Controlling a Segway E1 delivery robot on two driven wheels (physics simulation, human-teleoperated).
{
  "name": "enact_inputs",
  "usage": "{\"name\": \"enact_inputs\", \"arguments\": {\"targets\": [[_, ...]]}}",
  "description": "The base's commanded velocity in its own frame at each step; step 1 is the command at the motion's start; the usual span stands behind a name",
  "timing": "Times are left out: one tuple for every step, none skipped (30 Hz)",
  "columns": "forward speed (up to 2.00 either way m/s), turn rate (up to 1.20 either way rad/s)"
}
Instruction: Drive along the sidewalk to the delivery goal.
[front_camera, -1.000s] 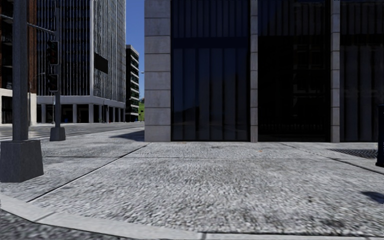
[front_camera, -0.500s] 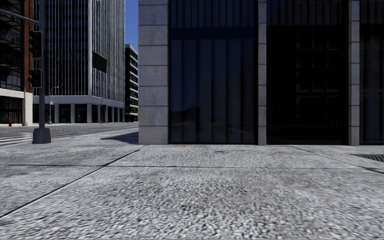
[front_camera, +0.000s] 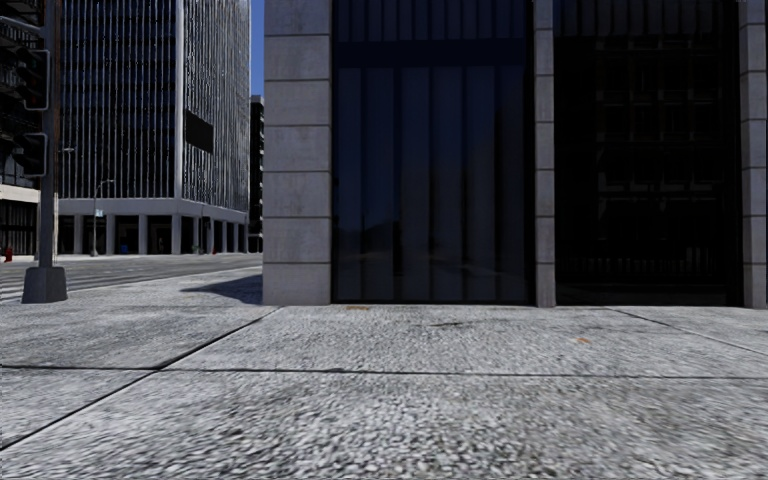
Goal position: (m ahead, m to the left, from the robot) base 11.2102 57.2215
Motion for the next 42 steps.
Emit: {"name": "enact_inputs", "arguments": {"targets": [[1.5, 0.0], [1.5, 0.02], [1.5, 0.11], [1.5, 0.11], [1.5, 0.23], [1.5, 0.38], [1.5, 0.52], [1.5, 0.71], [1.5, 0.87], [1.5, 0.87], [1.5, 0.95], [1.5, 1.02], [1.5, 1.05], [1.5, 1.06], [1.5, 1.06], [1.5, 1.07], [1.5, 1.07], [1.5, 1.07], [1.5, 1.07], [1.5, 1.07], [1.5, 1.07], [1.5, 1.07], [1.5, 0.7], [1.5, 0.27], [1.5, 0.07], [1.5, 0.0], [1.5, 0.0], [1.5, 0.0], [1.5, 0.0], [1.5, 0.0], [1.5, 0.0], [1.5, 0.0], [1.5, 0.0], [1.5, 0.0], [1.5, 0.0], [1.5, 0.0], [1.5, 0.0], [1.5, 0.0], [1.5, 0.0], [1.5, 0.0], [1.5, 0.0], [1.5, 0.0]]}}
